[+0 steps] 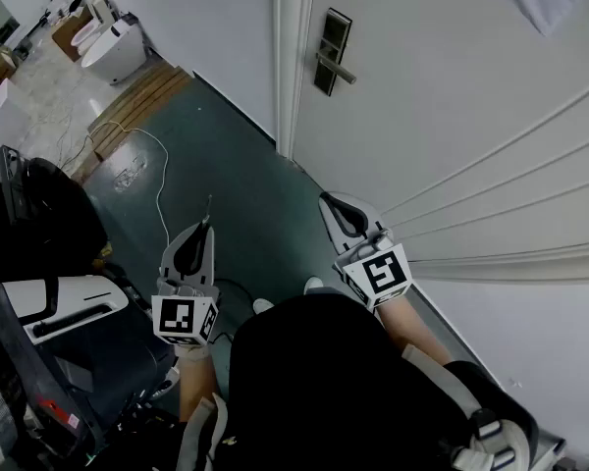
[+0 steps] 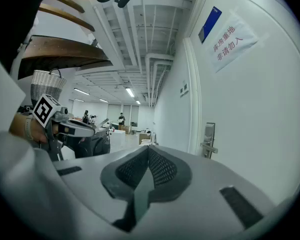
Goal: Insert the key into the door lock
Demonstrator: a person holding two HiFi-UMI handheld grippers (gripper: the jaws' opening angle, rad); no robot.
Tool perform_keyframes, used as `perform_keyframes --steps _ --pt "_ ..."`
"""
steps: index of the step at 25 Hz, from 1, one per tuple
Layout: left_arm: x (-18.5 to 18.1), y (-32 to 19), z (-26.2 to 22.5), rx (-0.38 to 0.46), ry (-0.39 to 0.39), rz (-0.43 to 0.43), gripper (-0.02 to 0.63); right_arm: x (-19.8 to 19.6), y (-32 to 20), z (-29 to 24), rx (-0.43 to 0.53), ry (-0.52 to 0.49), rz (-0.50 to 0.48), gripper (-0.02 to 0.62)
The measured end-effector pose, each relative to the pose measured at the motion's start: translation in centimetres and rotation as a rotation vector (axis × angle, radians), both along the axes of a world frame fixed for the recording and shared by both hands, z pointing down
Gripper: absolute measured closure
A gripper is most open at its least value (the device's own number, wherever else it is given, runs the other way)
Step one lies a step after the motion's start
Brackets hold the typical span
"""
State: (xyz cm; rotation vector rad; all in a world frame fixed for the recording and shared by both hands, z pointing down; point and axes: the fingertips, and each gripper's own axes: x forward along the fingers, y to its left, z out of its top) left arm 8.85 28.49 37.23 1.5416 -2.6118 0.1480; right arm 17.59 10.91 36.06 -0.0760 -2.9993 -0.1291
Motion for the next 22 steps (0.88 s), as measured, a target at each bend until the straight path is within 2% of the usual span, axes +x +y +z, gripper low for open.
perform_keyframes --steps 14,22 --pt "2.7 -7.2 1.4 -0.019 0.018 0.032 0.580 3.4 -6.1 0.6 -0.037 -0.019 0.000 0.578" --pt "4.3 -10.6 2.7 -0.055 0.038 0.036 0.580 4.4 -9.2 2.7 -0.088 0.016 -0.002 0.578"
